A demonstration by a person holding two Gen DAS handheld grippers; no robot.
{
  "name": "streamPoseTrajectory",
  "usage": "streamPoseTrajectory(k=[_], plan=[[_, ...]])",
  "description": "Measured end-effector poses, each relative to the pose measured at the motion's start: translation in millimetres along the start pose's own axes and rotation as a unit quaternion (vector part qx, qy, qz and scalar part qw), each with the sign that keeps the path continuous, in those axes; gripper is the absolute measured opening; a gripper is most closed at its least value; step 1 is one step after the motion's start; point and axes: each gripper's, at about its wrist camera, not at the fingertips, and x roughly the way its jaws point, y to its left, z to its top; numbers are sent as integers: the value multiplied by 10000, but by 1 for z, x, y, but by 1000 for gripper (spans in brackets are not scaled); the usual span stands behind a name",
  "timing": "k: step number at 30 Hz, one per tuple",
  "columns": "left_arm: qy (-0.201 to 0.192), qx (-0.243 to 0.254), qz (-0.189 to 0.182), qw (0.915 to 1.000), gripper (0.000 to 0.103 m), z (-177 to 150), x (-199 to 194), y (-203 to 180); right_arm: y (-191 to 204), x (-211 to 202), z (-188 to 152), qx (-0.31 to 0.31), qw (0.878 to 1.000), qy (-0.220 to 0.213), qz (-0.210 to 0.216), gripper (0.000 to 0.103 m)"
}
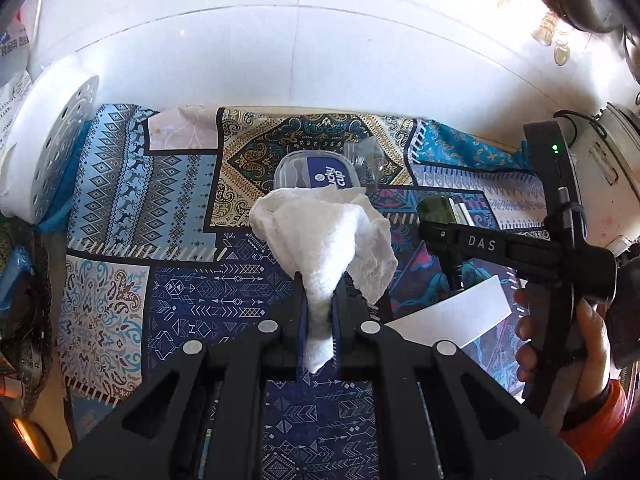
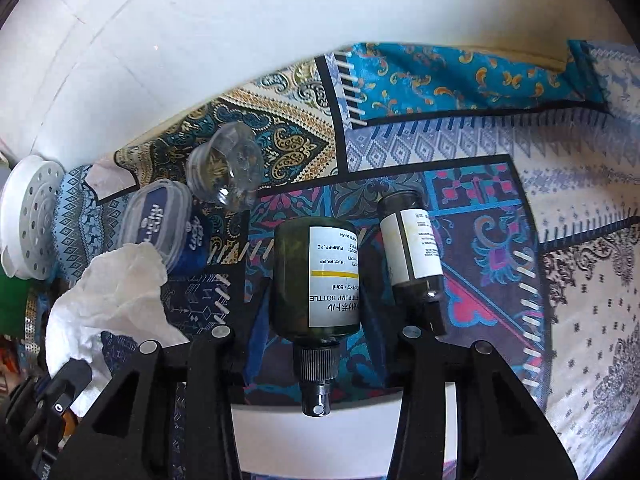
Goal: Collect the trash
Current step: 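Grasp the green pump bottle with the right tool, then carry the tissue and green bottle down over the floor bin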
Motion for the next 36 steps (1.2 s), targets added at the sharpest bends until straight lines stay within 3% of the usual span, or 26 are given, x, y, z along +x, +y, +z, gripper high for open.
streamPoseTrajectory(k=[9, 14, 25, 36], plan=[[-392, 21, 9, 9992, 9, -2, -54, -41, -9, -83, -27, -381, 9974, -616, 18, 39], [-662, -47, 62, 9978, 9, -22, -92, -71, -16, -141, -59, -625, 9937, -927, 57, 39], [-1123, -389, 160, 9928, 9, -99, -185, -128, -38, -250, -160, -1285, 9818, -1354, 356, 39], [-1093, -408, 275, 9928, 9, -180, -248, -131, -25, -288, -246, -1457, 9771, -1393, 686, 39]])
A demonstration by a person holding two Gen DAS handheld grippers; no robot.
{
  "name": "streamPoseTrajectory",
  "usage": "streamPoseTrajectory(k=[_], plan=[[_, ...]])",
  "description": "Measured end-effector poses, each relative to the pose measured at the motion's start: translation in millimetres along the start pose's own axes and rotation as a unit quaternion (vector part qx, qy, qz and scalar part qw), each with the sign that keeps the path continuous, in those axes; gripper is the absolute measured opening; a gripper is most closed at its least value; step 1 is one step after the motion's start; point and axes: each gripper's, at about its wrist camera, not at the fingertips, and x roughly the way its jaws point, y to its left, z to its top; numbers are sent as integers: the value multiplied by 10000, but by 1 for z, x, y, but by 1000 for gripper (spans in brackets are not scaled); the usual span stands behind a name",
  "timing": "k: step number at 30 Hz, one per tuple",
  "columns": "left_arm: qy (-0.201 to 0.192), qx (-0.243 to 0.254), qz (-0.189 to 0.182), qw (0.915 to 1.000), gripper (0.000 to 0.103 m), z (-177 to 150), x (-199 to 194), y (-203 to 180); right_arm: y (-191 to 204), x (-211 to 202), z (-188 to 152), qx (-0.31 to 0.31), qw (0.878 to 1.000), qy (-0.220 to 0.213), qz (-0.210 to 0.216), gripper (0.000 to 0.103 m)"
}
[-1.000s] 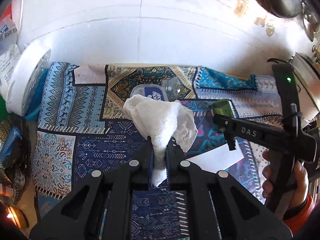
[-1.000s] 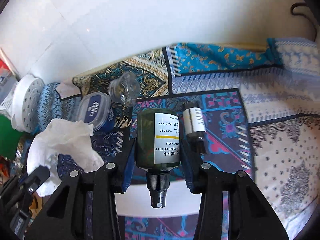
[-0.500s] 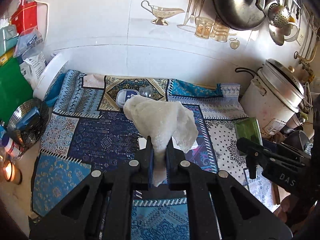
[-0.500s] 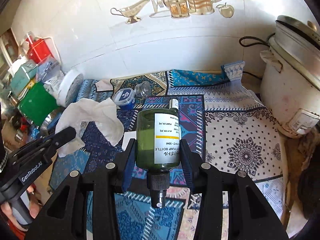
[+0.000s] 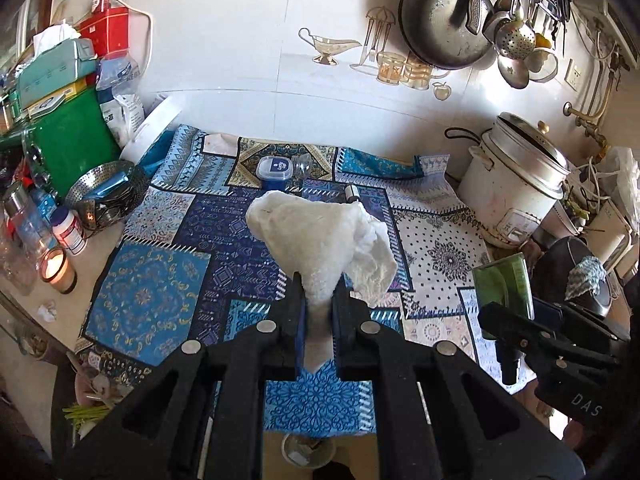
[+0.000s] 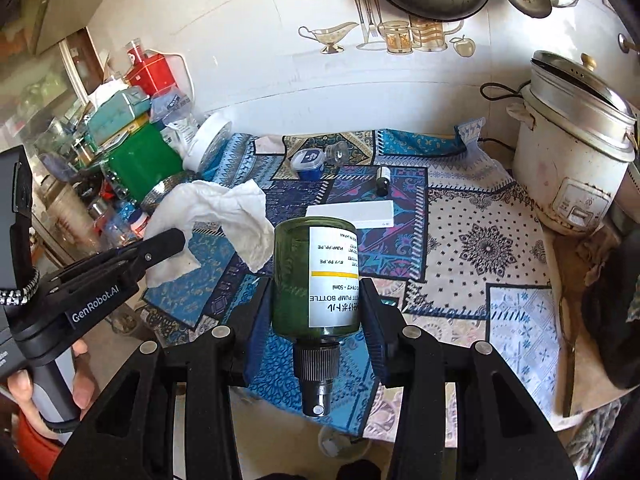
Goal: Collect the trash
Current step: 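Carry the tissue and green bottle down over the floor bin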
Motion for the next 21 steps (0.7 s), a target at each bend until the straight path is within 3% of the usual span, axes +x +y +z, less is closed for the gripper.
streamPoseTrajectory(k=[7, 12, 16, 21], plan=[[290, 171, -103, 9994, 9, -60, -26, 31, 37, -6, -57, 300, 9992, 34, -257, 39], [645, 356, -112, 9972, 9, -114, -38, 52, 53, 2, -110, 652, 9967, 287, -397, 39], [1057, 535, -63, 9929, 9, -160, -36, 61, 52, 13, -150, 1011, 9921, 579, -462, 39], [1667, 509, -261, 9844, 9, -208, -15, 63, 45, 32, -189, 1274, 9850, 974, -631, 39]])
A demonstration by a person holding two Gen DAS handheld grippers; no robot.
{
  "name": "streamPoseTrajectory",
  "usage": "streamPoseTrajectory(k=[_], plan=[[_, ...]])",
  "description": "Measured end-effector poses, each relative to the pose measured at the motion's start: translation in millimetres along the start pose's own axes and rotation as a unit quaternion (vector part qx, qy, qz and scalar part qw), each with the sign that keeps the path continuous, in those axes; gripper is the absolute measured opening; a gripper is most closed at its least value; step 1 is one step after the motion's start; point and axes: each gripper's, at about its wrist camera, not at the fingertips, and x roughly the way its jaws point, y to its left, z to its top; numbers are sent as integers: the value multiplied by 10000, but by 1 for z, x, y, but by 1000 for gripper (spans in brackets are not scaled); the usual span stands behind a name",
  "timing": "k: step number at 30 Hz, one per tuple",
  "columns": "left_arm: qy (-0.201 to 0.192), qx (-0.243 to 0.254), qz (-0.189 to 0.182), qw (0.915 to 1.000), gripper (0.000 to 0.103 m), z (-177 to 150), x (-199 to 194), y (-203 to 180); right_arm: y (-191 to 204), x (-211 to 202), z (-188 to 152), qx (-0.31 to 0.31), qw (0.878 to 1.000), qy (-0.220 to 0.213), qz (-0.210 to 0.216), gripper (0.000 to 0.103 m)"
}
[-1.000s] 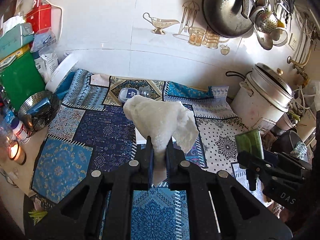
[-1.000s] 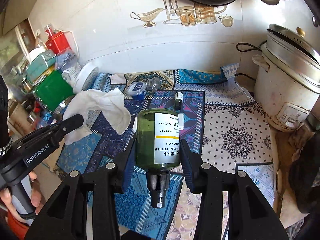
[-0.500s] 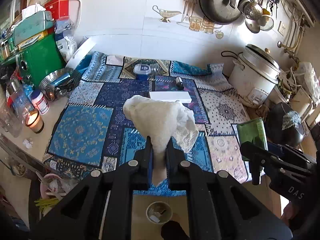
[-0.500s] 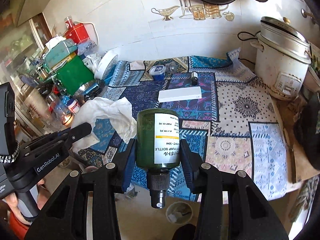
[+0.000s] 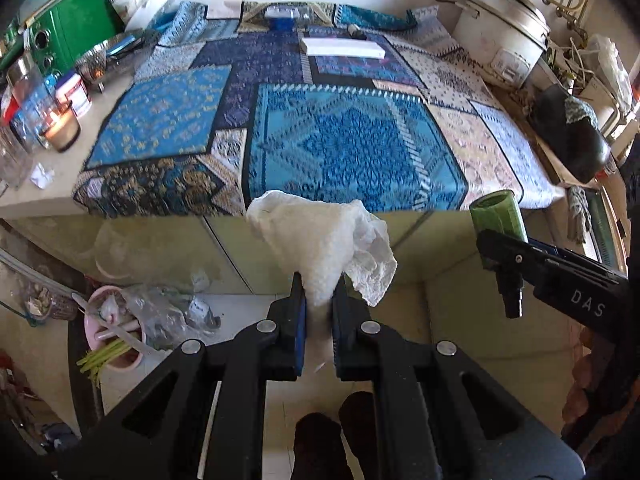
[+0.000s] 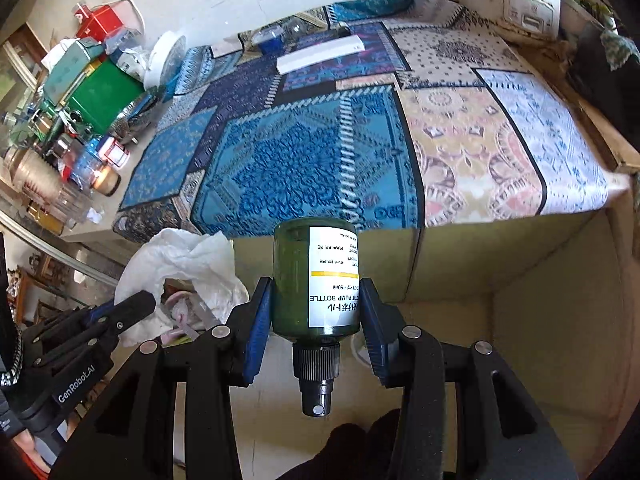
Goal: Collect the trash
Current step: 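Carry the tissue and green bottle down over the floor bin, then open both tools to drop the tissue and bottle into the bin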
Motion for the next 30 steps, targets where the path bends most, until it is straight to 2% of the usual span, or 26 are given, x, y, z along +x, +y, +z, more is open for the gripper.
streamPoseTrajectory(k=[4, 8, 16, 23, 30], plan=[[352, -39, -113, 9993, 9, -29, 37, -5, -17, 25, -17, 147, 9997, 210, -48, 39], [654, -70, -46, 9978, 9, -57, 87, -9, -40, 66, -33, 168, 9986, 489, -117, 39], [1361, -592, -49, 9889, 9, -125, 252, 7, -109, 196, -90, 372, 9937, 1056, -68, 39], [1499, -537, 78, 9872, 9, -170, 393, 10, -162, 328, -152, 623, 9881, 1405, -47, 39], [1981, -480, -93, 9790, 9, -214, 523, 8, -195, 427, -195, 812, 9821, 1699, 26, 39]])
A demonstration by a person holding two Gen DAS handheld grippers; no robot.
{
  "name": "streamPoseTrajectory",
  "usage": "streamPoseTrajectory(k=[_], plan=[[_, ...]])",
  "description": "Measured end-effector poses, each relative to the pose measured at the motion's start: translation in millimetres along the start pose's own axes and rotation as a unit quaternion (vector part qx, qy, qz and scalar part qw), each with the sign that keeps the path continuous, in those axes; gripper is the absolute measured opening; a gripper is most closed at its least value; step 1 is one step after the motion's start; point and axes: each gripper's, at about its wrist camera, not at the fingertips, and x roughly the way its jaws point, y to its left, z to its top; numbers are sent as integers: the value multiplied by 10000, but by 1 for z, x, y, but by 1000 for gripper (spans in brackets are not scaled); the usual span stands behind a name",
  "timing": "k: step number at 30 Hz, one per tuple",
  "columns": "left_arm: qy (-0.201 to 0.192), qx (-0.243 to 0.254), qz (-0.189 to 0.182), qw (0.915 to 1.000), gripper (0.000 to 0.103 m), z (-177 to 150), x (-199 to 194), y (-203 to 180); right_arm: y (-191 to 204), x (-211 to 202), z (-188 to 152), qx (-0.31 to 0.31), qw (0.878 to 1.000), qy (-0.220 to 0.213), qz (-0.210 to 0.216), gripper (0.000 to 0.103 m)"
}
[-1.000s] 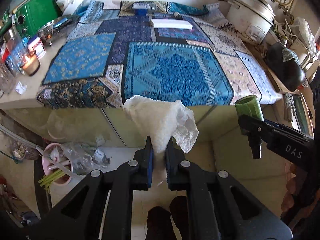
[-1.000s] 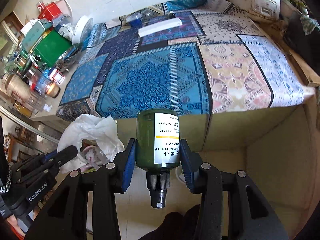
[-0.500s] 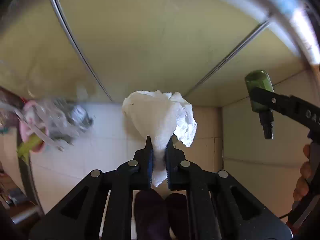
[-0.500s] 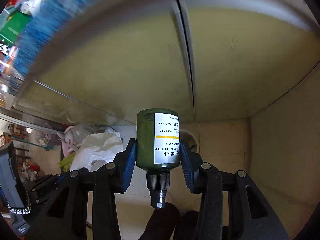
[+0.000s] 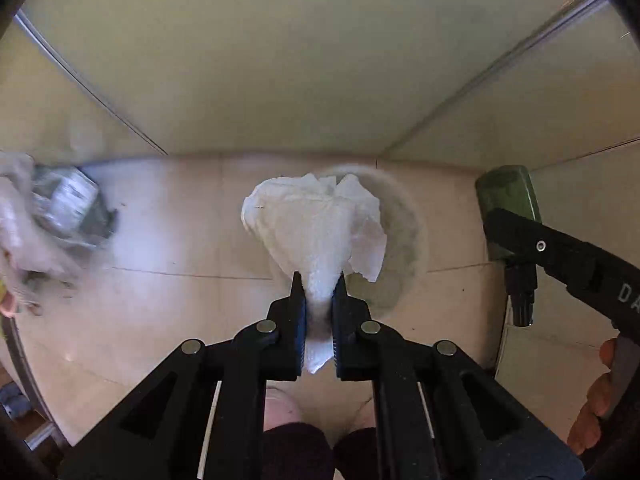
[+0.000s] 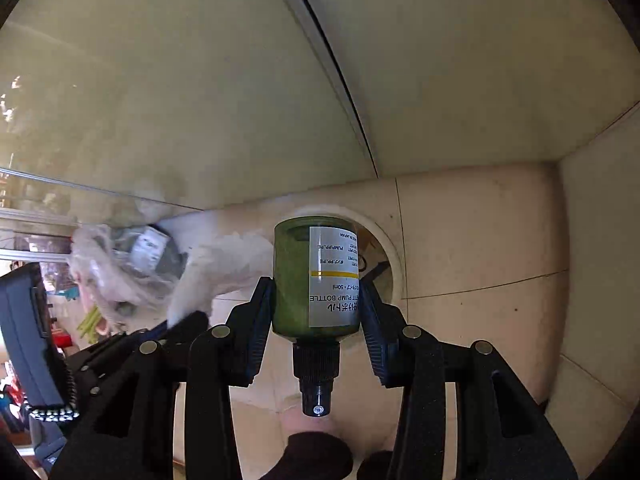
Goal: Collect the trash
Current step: 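Open both tools to drop the tissue and bottle into the bin, then raise both tools back to the counter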
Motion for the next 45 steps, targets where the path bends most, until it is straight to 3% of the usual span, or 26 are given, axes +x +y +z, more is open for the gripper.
streamPoseTrajectory(k=[4, 9, 12, 16, 20, 26, 33, 41, 45], plan=[[333, -38, -55, 9994, 9, -5, 49, 1, -6, 37, 3, -52, 9997, 234, -17, 39], [355, -82, -171, 9992, 17, -8, 60, -8, -6, 57, 10, -86, 9989, 463, 31, 40], [291, 15, -125, 9995, 28, -10, 54, -10, -9, 58, 11, -160, 9985, 532, 25, 39], [76, 76, 220, 9997, 29, -13, 36, -14, -6, 53, 10, -308, 9979, 559, -82, 40], [88, -17, 141, 9999, 29, -15, 3, -12, -2, 23, 10, -311, 9980, 551, -32, 40], [-135, 111, 175, 9997, 29, -15, -93, -21, 25, -76, 8, -297, 9991, 301, -37, 40], [-745, 322, 128, 9966, 29, -8, -257, -41, 75, -227, 6, -236, 9996, -132, 99, 40], [-1632, 661, 185, 9842, 31, 5, -442, -52, 146, -399, 9, -567, 9921, -1110, 112, 43], [-2032, 684, 123, 9767, 32, 11, -519, -50, 173, -461, 9, -664, 9860, -1530, 10, 44]])
